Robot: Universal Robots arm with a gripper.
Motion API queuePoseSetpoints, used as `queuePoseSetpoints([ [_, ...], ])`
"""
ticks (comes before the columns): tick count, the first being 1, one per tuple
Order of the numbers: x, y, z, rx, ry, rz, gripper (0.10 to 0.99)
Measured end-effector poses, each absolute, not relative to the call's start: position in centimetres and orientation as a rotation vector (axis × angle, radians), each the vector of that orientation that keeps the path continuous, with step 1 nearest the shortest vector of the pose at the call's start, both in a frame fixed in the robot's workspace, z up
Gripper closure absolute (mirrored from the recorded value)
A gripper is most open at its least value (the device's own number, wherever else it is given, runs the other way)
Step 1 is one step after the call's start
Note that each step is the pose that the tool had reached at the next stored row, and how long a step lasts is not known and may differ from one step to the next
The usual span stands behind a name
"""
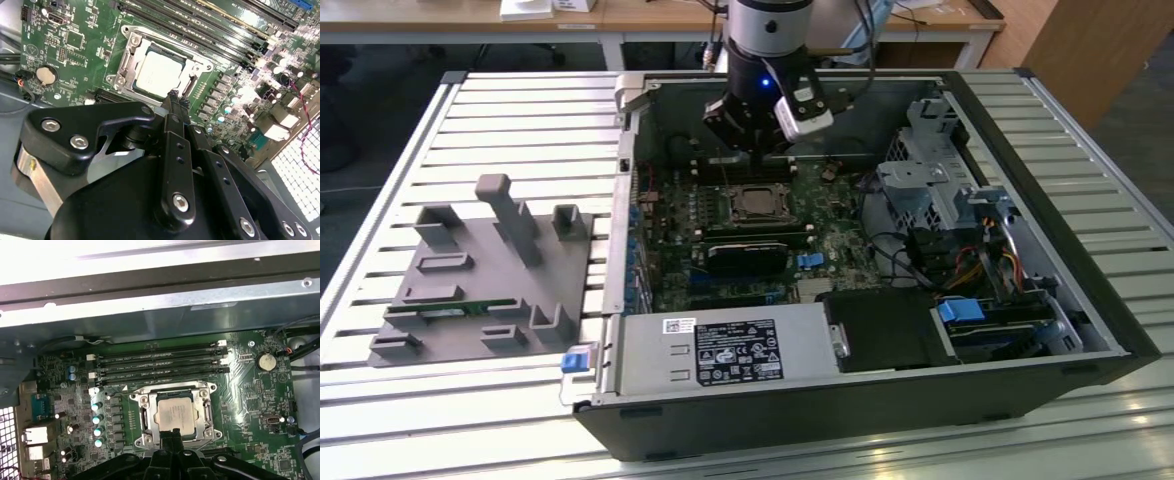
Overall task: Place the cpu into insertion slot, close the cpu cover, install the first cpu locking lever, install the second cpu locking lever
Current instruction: 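Install the first cpu locking lever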
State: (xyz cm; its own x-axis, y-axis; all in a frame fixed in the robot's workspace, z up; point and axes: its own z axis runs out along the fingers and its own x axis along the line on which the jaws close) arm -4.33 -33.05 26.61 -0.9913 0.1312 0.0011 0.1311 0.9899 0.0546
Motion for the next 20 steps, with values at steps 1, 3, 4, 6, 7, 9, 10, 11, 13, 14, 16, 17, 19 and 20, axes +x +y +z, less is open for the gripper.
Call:
queuePoseSetpoints([
  [1,-4.35,-33.05,26.61,0.203,3.130,0.087,0.980],
  [3,-4.37,-33.07,26.61,0.197,3.130,0.089,0.980],
  [4,-4.37,-33.06,26.60,0.193,3.130,0.090,0.980],
  [6,-4.38,-33.06,26.60,0.184,3.131,0.091,0.980],
  [7,-4.38,-33.07,26.60,0.176,3.131,0.091,0.980],
  [9,-4.37,-33.07,26.61,0.151,3.132,0.091,0.980],
  [10,-4.37,-33.07,26.60,0.139,3.132,0.092,0.980],
  [11,-4.37,-33.07,26.60,0.127,3.133,0.092,0.980],
  [13,-4.37,-33.07,26.60,0.110,3.133,0.092,0.980],
  [14,-4.37,-33.07,26.60,0.103,3.133,0.092,0.980],
  [16,-4.37,-33.07,26.60,0.089,3.134,0.092,0.980],
  [17,-4.37,-33.07,26.61,0.083,3.134,0.092,0.980],
  [19,-4.37,-33.07,26.60,0.072,3.135,0.092,0.980],
  [20,-4.38,-33.07,26.60,0.068,3.135,0.092,0.980],
])
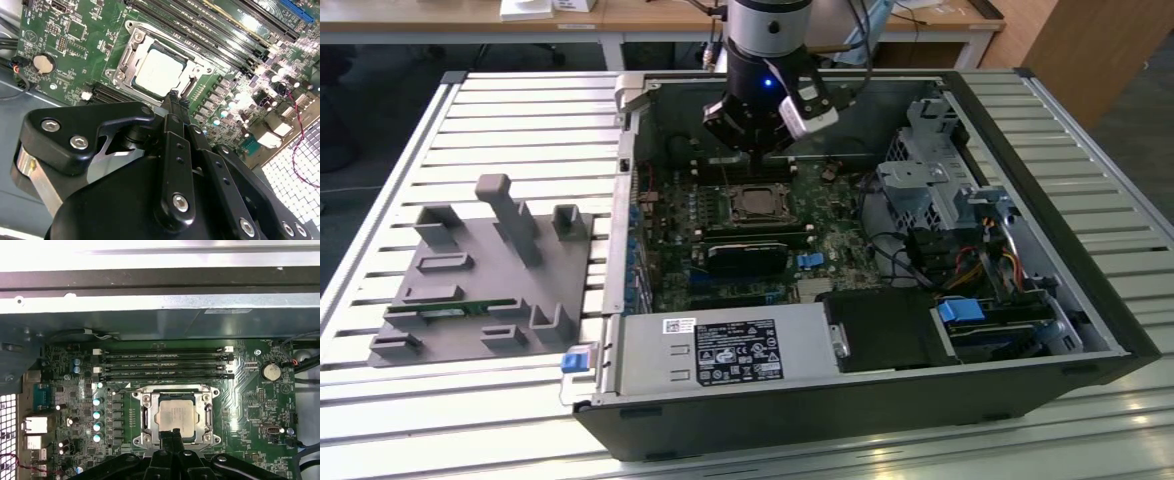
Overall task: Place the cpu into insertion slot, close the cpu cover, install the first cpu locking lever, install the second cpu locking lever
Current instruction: 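Install the first cpu locking lever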
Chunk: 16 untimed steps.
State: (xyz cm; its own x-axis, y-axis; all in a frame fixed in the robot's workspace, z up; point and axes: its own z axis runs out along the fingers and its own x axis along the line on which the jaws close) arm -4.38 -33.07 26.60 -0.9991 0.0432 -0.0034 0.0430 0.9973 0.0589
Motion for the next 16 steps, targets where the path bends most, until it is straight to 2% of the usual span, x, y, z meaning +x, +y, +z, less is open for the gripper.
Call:
queuePoseSetpoints([
  [16,-4.37,-33.07,26.60,0.004,3.137,0.092,0.980],
])
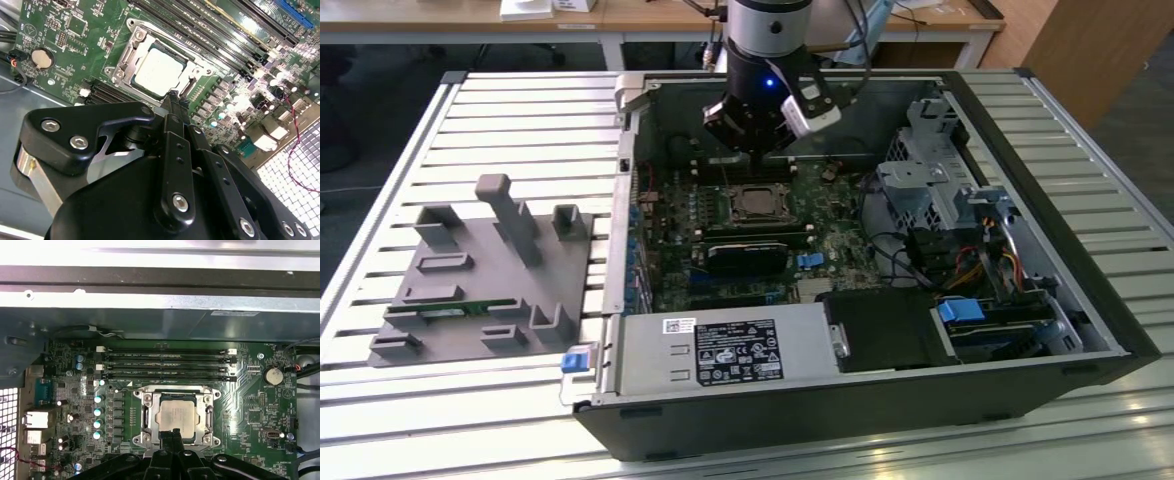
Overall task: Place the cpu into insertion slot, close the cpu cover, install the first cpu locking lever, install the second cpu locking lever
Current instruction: 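Install the first cpu locking lever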
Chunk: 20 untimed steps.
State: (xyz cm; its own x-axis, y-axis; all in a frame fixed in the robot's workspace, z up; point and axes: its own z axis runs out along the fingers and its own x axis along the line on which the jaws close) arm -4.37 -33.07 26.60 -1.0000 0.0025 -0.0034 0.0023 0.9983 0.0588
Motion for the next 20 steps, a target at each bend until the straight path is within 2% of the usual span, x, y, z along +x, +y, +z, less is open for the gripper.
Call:
queuePoseSetpoints([
  [20,-4.43,-33.06,26.60,-0.099,3.136,0.093,0.980],
])
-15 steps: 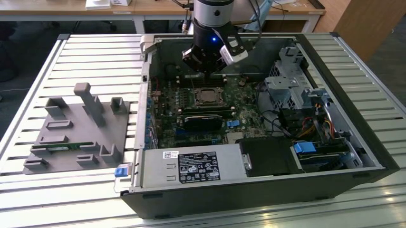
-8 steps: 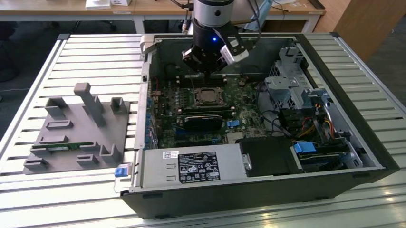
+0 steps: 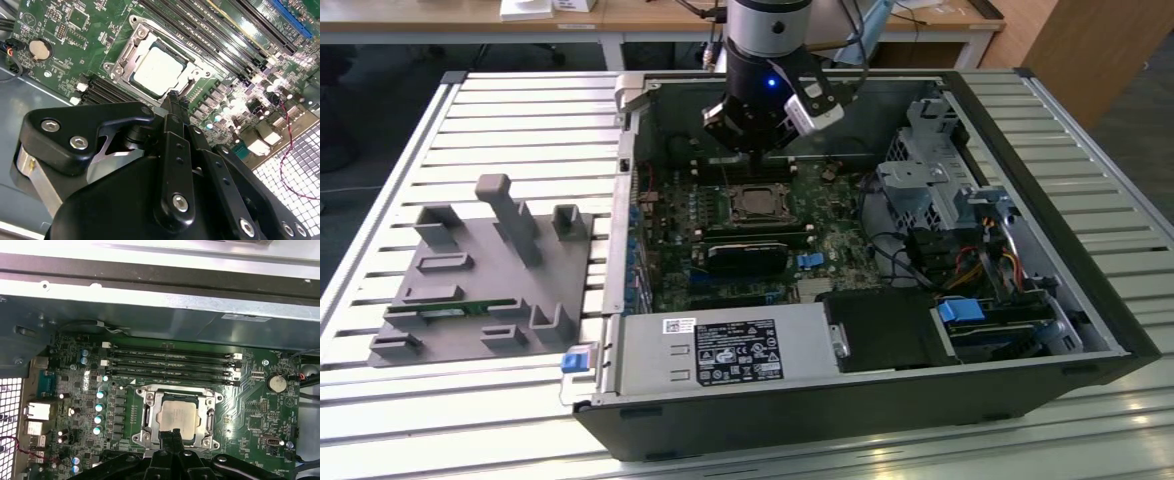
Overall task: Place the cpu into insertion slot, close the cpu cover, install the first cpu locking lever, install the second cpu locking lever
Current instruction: 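Install the first cpu locking lever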
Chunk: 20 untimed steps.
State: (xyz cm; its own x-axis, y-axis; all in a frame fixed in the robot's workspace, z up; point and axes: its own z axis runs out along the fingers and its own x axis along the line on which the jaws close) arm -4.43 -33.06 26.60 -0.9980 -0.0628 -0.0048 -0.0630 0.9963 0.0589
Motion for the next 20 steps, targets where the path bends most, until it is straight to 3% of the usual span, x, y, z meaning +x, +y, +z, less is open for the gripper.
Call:
queuePoseSetpoints([
  [20,-4.70,-33.07,26.60,-0.143,3.132,0.092,0.980],
])
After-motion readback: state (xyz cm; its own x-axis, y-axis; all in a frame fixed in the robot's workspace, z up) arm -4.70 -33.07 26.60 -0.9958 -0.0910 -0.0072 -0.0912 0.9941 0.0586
